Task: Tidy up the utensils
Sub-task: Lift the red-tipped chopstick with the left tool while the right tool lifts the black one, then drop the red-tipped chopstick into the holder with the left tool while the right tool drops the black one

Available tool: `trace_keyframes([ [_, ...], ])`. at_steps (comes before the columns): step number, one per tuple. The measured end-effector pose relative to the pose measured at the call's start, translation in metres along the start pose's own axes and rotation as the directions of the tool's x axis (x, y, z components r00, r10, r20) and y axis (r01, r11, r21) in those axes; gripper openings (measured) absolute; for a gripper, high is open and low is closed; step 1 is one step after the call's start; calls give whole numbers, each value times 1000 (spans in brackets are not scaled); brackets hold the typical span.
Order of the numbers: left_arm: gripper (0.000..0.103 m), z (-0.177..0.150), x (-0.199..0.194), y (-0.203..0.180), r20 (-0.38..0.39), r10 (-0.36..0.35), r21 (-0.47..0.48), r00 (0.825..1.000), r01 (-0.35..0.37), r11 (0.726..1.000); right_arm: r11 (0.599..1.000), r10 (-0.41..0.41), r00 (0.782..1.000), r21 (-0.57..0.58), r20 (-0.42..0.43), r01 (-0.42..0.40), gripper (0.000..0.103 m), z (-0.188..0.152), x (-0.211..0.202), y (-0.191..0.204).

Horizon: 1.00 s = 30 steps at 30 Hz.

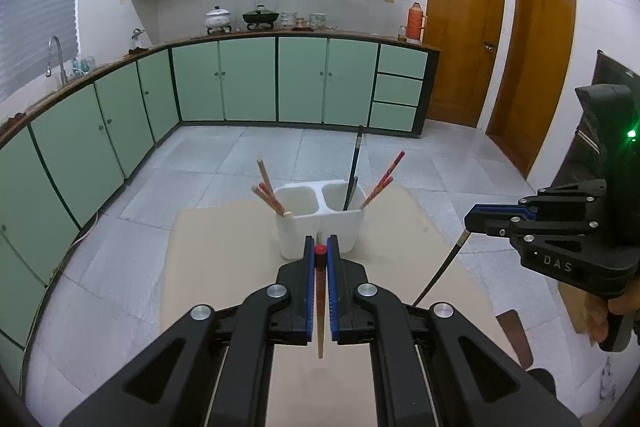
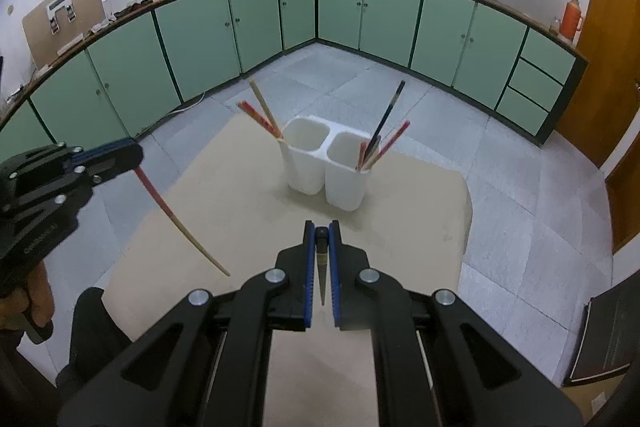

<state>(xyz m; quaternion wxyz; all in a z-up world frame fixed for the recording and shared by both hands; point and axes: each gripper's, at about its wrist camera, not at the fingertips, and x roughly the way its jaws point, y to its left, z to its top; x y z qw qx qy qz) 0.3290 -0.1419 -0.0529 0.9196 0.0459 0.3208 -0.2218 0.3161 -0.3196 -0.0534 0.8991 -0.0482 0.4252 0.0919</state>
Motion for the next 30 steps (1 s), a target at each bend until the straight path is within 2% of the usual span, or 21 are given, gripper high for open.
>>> trace_keyframes([
  [13,6,41,10,2,-2,9,26,1000,-9,1000,1000,12,999,-3,36,-12,6,48,-19,-4],
  [20,6,74,16,12,-7,12,13,1000,-12,1000,999,22,998,39,51,-24,6,84,-26,-19],
  [30,6,122,21,15,37,28,13,999,-28,1000,999,1,999,37,54,-3,6,121,-26,-25],
])
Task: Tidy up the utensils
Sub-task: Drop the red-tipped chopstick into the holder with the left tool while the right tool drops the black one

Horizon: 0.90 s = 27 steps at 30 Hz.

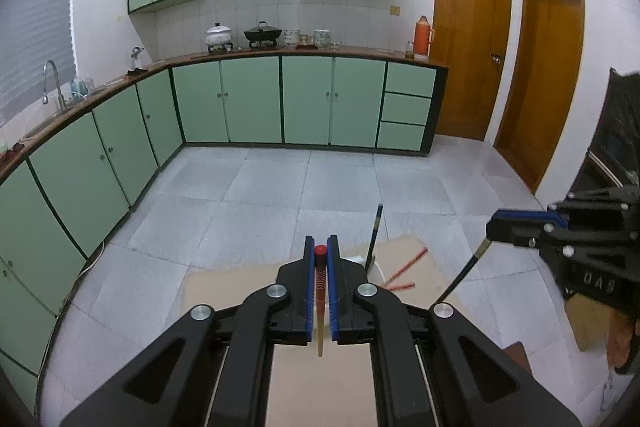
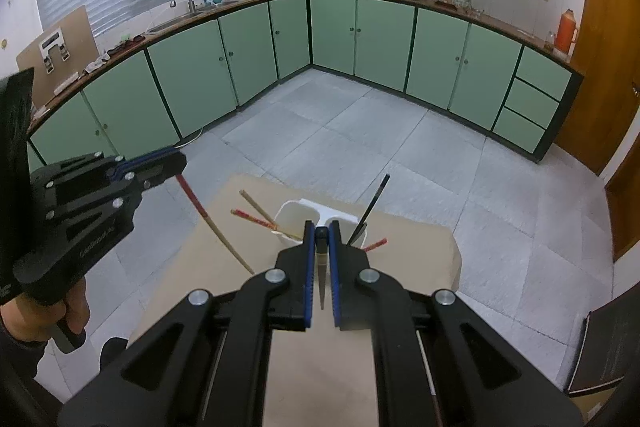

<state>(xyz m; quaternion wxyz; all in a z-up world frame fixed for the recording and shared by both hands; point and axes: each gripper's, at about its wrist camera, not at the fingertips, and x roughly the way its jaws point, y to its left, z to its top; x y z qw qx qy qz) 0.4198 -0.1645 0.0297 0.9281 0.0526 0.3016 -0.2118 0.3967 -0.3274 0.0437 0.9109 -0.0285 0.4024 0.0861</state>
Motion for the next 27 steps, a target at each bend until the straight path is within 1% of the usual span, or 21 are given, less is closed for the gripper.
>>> trace_keyframes([
  [6,6,21,6,0,32,10,3,999,-11,1000,1000,3,1000,11,5,-3,6,18,0,-4],
  [11,6,41,15,4,66,13,-5,998,-13,1000,999,0,1000,33,19,-1,6,41,8,-10],
  [15,6,54,36,9,85,14,-23,996,-13,1000,998,-9,999,61,42,6,6,59,20,-19],
  [17,6,56,53,13,85,16,-36,996,-13,999,997,-19,999,74,50,15,6,67,34,-25],
  [21,6,48,91,23,55,16,-64,998,-12,998,994,-28,999,108,25,25,6,67,72,-39],
  [22,6,44,100,25,45,17,-71,999,-14,997,993,-28,1000,117,10,27,6,64,85,-43],
  [27,6,14,146,38,-27,24,-101,999,-26,995,989,-25,999,147,-46,32,7,45,126,-58],
])
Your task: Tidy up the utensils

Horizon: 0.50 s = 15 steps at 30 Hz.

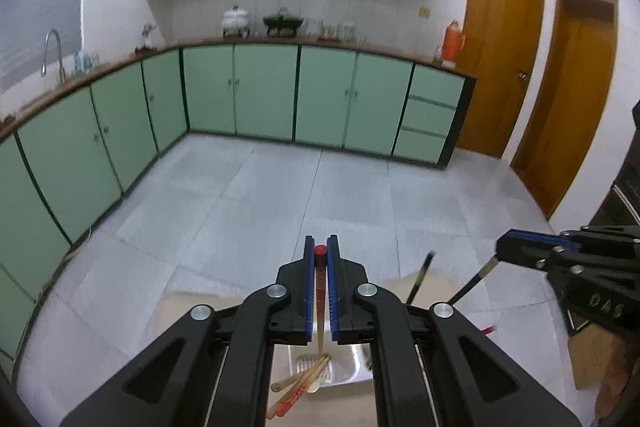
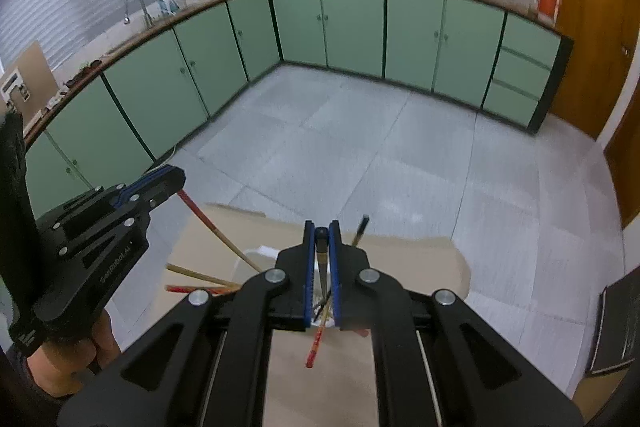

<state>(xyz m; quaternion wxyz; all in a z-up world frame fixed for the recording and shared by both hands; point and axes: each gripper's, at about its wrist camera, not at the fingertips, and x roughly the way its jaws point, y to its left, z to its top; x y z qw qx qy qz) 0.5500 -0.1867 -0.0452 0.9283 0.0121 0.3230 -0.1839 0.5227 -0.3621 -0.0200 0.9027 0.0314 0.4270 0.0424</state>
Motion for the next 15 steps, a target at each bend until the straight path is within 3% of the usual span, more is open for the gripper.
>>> trace_keyframes([
  [2,6,-8,11,6,-27,7,-5,1000,-8,1000,1000,9,1000,14,-21,-9,11,-7,11,-5],
  [3,7,-12,16,9,-40,11,-6,999,-11,1000,1000,8,1000,20,-24,-7,21,-9,13,-7],
  [5,23,-16,18,15,-55,18,-11,998,-19,1000,1000,6,1000,27,-13,-5,30,-15,13,-11],
  [7,40,-18,13,22,-54,27,-21,998,-28,999,999,13,1000,41,5,-13,30,-18,7,-15],
  [11,57,-17,-15,32,-25,45,-14,999,-45,999,996,33,998,78,51,-37,35,-32,-16,-28],
  [13,66,-19,-33,35,-3,67,3,998,-67,998,995,33,997,88,75,-40,42,-43,-29,-32],
  [15,76,-24,-54,39,22,83,12,996,-83,996,995,13,994,95,108,-23,55,-54,-43,-32],
])
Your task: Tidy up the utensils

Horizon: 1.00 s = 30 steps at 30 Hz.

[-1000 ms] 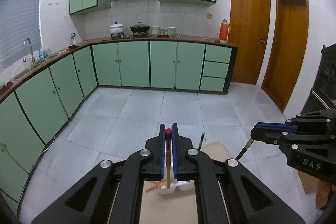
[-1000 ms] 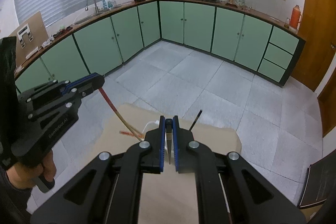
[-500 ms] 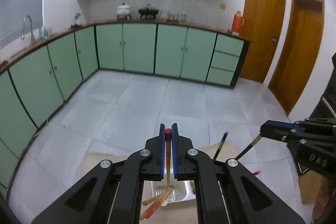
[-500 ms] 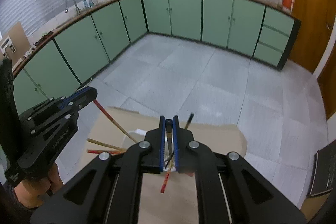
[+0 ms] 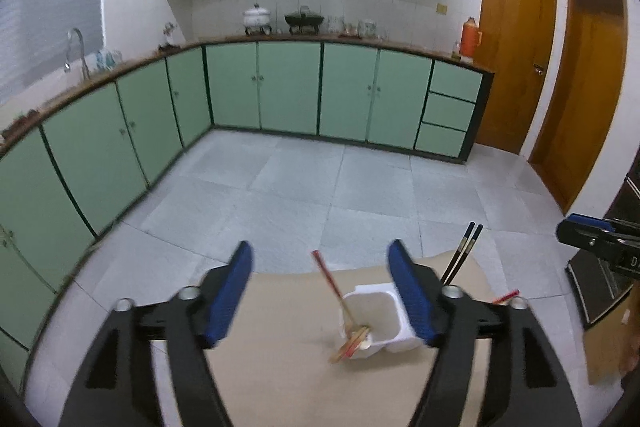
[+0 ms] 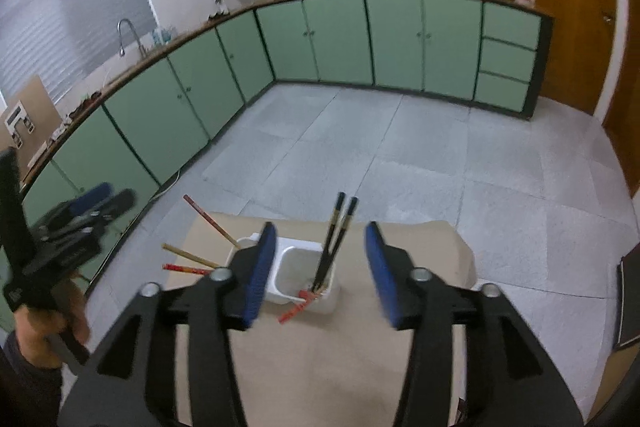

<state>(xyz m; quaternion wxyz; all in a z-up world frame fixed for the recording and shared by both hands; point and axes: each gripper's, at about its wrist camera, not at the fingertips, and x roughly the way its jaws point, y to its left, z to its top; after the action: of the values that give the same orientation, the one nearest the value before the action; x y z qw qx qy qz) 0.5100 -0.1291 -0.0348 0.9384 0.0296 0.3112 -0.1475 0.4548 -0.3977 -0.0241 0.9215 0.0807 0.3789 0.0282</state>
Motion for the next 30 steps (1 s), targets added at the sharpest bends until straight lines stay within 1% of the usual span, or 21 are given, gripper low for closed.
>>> trace_keyframes([
  [1,82,-4,-11,3,11,11,-1,1000,-11,1000,1000,-9,1000,-3,28,9,59,-9,-12,0],
  [2,87,-10,-25,6,22,26,1,999,-26,1000,1000,-18,999,-3,50,18,67,-17,-21,-1],
  [3,89,-14,-34,8,27,36,3,999,-36,999,999,-36,997,-5,74,36,75,-27,-31,0],
  [4,94,-20,-44,9,34,52,5,998,-52,999,998,-53,993,-9,109,54,79,-41,-46,1],
  [5,97,-27,-54,11,37,65,11,997,-65,998,998,-59,989,-10,138,61,87,-52,-57,2],
  [6,97,-39,-67,12,38,67,17,997,-68,998,997,-68,984,-13,167,71,92,-65,-69,3],
  [7,97,-49,-77,13,37,68,19,997,-68,997,997,-76,975,-15,208,81,93,-83,-85,6],
  [9,97,-74,-98,15,26,84,20,996,-85,996,995,-86,964,-19,253,93,98,-112,-107,11],
  [10,97,-85,-106,14,16,97,24,995,-98,995,994,-96,957,-16,273,105,98,-132,-119,14],
  [12,97,-111,-126,11,5,132,38,991,-132,990,993,-102,953,-24,286,113,98,-162,-133,21],
  [14,97,-139,-151,9,24,166,31,986,-166,986,991,-119,953,-27,278,131,98,-198,-144,31],
  [15,97,-150,-162,7,27,178,17,984,-178,984,991,-116,956,-29,270,129,98,-209,-146,36],
  [18,97,-179,-192,6,32,186,-11,982,-185,983,994,-110,968,3,227,112,98,-255,-152,47],
  [21,97,-201,-222,4,66,210,-29,975,-208,978,995,-97,979,39,182,91,98,-293,-160,58],
  [25,97,-232,-257,-7,86,236,-22,968,-235,972,993,-115,973,53,199,107,98,-321,-179,72],
  [26,97,-239,-263,-9,81,232,-28,969,-231,973,992,-122,969,58,217,112,98,-327,-188,74],
  [27,97,-248,-270,-13,68,213,-20,975,-212,977,991,-130,964,61,232,119,98,-333,-196,77],
  [30,97,-268,-289,-19,53,222,-24,974,-221,975,988,-154,949,39,275,149,98,-345,-218,84],
])
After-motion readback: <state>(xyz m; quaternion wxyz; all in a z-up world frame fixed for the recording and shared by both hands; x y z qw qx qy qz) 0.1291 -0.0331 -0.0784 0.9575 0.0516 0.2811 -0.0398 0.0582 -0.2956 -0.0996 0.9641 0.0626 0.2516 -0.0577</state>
